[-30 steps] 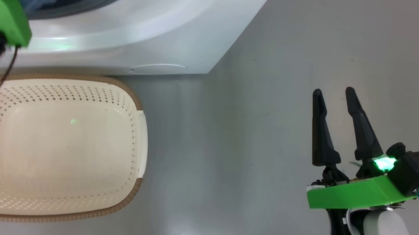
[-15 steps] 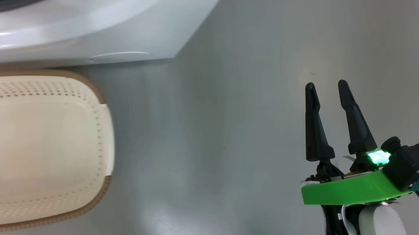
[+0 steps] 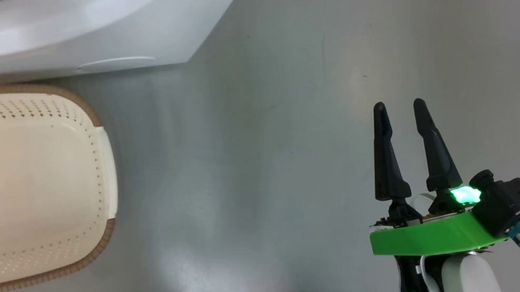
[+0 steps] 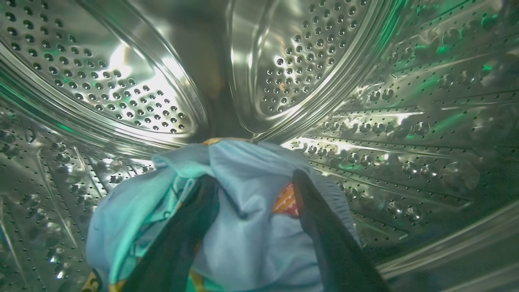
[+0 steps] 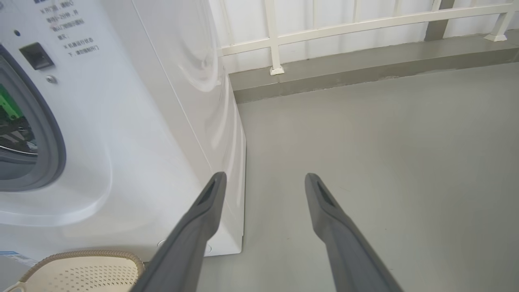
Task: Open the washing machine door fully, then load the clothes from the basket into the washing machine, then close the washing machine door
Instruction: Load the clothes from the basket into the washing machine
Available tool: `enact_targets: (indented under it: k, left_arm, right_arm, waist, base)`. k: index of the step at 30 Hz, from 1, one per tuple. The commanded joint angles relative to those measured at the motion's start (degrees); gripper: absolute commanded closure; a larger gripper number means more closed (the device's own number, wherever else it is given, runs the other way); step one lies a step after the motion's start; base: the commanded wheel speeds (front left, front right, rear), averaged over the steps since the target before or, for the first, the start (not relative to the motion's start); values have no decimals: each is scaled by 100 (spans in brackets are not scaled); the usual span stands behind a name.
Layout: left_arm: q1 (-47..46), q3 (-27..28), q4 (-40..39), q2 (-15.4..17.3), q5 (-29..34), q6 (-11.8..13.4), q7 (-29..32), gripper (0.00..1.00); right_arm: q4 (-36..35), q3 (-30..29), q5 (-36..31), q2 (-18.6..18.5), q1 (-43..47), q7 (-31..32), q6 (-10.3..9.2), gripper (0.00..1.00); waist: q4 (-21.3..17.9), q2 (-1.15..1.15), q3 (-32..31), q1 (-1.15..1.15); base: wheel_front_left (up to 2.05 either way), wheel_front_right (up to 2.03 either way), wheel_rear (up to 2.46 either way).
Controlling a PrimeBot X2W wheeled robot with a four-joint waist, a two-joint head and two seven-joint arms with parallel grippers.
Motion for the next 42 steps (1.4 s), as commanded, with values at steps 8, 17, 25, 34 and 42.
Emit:
enact_targets:
  k: [8, 17, 25, 34, 42]
  left_arm:
    - [-44, -86, 173, 101, -15, -179, -350, 0]
    - [348, -74, 69, -118, -191, -275, -567, 0]
    - [1230, 89, -807, -193, -355, -332, -614, 0]
    - [2539, 262, -1963, -217, -363, -281, -616, 0]
    - [3729, 413, -2981, -298, -511, -183, -616, 0]
  right_arm:
    - [-140, 10, -6, 8, 55, -27, 9, 0]
    - [-115, -103, -107, 8, 47, -27, 9, 0]
    - [-61, -148, -188, 8, 102, -27, 9, 0]
    - [28, -182, -217, -2, 222, -27, 9, 0]
    - [83, -215, -200, -162, 351, -27, 9, 0]
  waist:
    - [288, 0, -137, 0]
    - [626, 0, -368, 0]
    - [902, 0, -728, 0]
    - [1066, 0, -1191, 0]
    - [1233, 0, -1695, 0]
  base:
    - [0, 0, 0]
    - [0, 0, 0]
    - [0, 0, 0]
    - [0, 0, 0]
    - [0, 0, 0]
